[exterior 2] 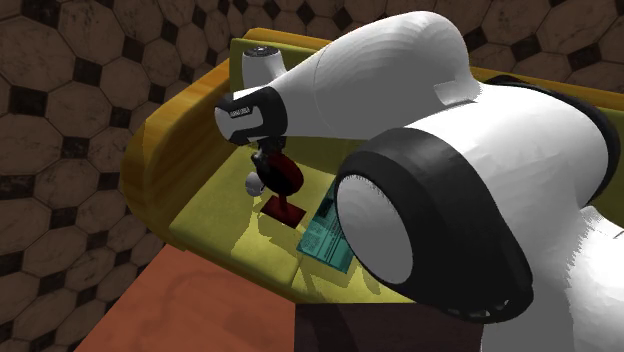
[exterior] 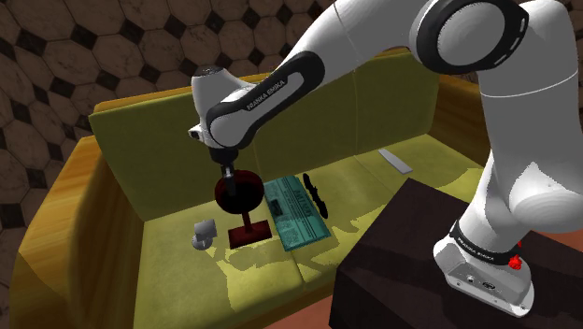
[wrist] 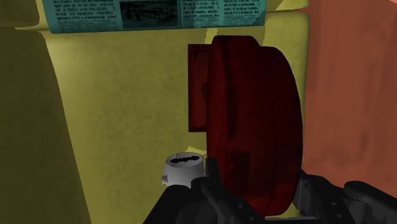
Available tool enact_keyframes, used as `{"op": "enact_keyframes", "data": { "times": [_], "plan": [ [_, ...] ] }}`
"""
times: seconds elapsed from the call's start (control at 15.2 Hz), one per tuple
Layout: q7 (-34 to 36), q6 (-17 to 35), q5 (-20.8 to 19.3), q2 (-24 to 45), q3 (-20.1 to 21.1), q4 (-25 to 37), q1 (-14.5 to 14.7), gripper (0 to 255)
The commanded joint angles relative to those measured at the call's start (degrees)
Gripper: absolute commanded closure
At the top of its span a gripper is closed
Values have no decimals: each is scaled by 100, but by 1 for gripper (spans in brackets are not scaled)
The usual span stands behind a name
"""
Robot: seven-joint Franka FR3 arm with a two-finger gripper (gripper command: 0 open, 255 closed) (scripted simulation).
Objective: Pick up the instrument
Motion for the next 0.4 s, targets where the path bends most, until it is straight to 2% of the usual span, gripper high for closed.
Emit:
{"op": "enact_keyframes", "data": {
  "times": [0.0, 0.33],
  "plan": [
    [-7, -127, 18, -94, 10, 41, -9, 255],
    [-14, -322, 40, -205, 23, 126, -17, 255]
  ]
}}
